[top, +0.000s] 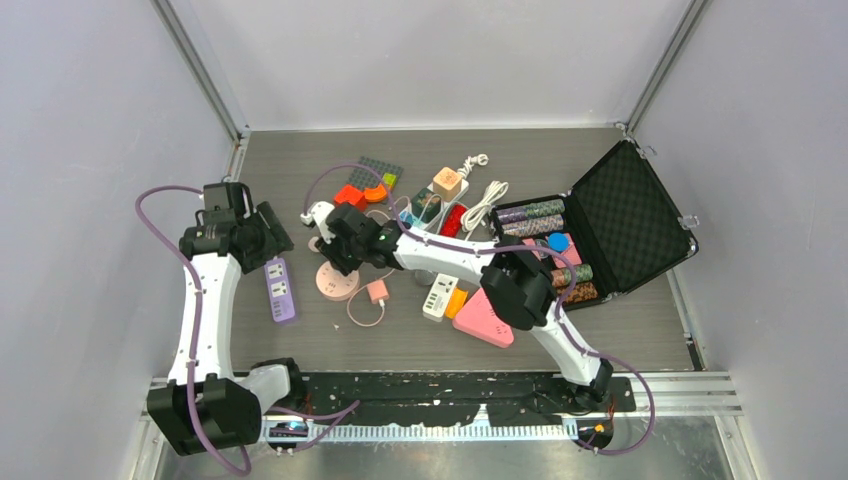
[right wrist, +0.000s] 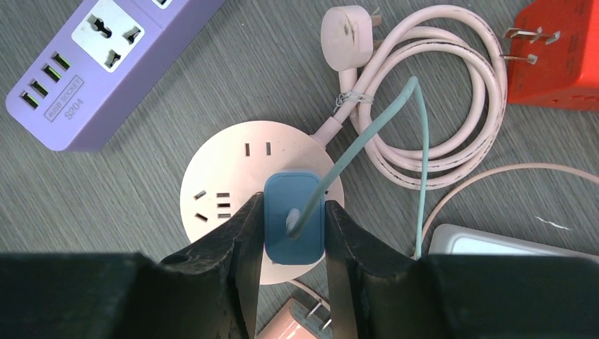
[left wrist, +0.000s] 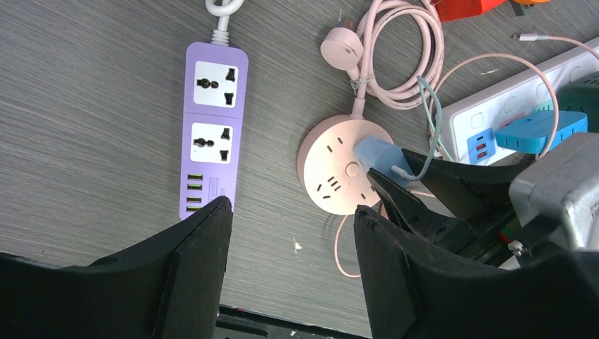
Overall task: Insert the plug
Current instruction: Insert the plug into the socket, then pick up the plug from the center of the board.
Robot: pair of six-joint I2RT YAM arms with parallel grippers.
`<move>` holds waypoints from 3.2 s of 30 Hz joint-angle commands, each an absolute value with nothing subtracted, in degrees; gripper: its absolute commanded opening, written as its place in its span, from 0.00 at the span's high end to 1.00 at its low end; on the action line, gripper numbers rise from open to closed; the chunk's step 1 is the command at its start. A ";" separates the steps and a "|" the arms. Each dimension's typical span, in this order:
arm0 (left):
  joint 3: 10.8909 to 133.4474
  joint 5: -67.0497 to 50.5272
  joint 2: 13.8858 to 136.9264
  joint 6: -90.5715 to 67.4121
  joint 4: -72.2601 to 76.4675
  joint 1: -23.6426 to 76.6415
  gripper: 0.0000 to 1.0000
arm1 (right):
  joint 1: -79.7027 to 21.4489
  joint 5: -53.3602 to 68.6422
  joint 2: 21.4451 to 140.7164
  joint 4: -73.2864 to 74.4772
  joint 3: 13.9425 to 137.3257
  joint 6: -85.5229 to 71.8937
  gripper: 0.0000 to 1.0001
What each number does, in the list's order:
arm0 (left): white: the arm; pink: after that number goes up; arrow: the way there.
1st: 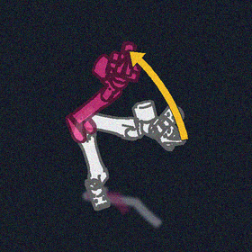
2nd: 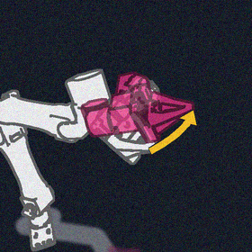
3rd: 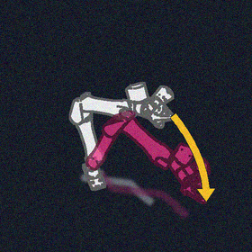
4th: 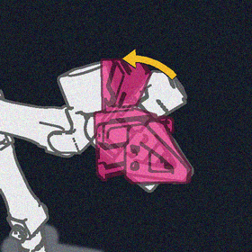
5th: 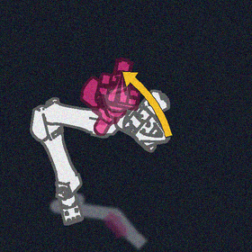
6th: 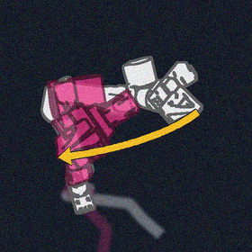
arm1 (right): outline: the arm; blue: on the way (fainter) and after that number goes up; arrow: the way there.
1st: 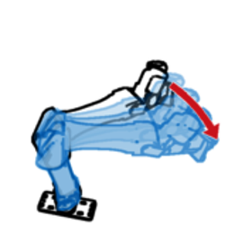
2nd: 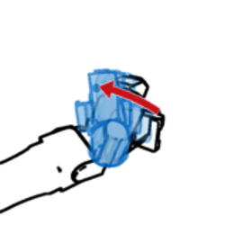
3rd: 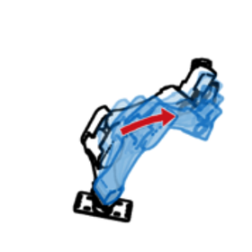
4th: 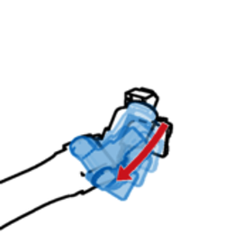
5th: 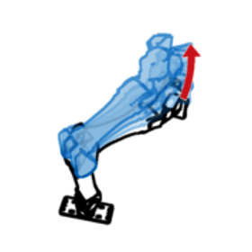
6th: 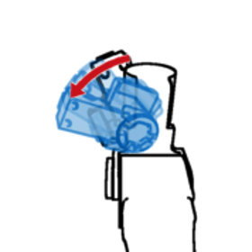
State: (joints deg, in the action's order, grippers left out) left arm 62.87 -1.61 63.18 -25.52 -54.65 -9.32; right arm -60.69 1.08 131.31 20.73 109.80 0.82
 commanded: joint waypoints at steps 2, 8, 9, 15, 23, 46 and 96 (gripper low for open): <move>63.90 -2.40 63.44 -25.29 -53.37 -9.79 0.36 | -62.35 -1.41 136.13 26.07 100.06 -2.78 0.95; 63.76 -2.37 63.26 -25.23 -53.42 -10.02 0.36 | -63.38 -1.14 138.10 26.61 96.34 -3.93 0.95; 63.73 -2.37 63.28 -25.20 -53.30 -10.10 0.36 | -63.46 -1.32 138.50 26.80 95.76 -3.88 0.95; 63.58 -2.56 63.37 -25.18 -53.30 -10.20 0.36 | -63.86 -3.83 139.88 28.17 92.79 -4.57 0.95; 63.69 -2.74 63.61 -25.18 -53.32 -10.36 0.36 | -64.68 -6.33 141.17 27.04 88.53 -7.03 0.95; 65.05 -6.46 61.88 -25.77 -54.12 -10.45 0.35 | -59.59 1.22 124.94 39.99 119.47 -11.30 0.19; 40.41 -6.07 52.91 -48.35 -37.92 18.20 1.00 | -50.60 8.93 84.15 19.64 65.82 -11.59 0.31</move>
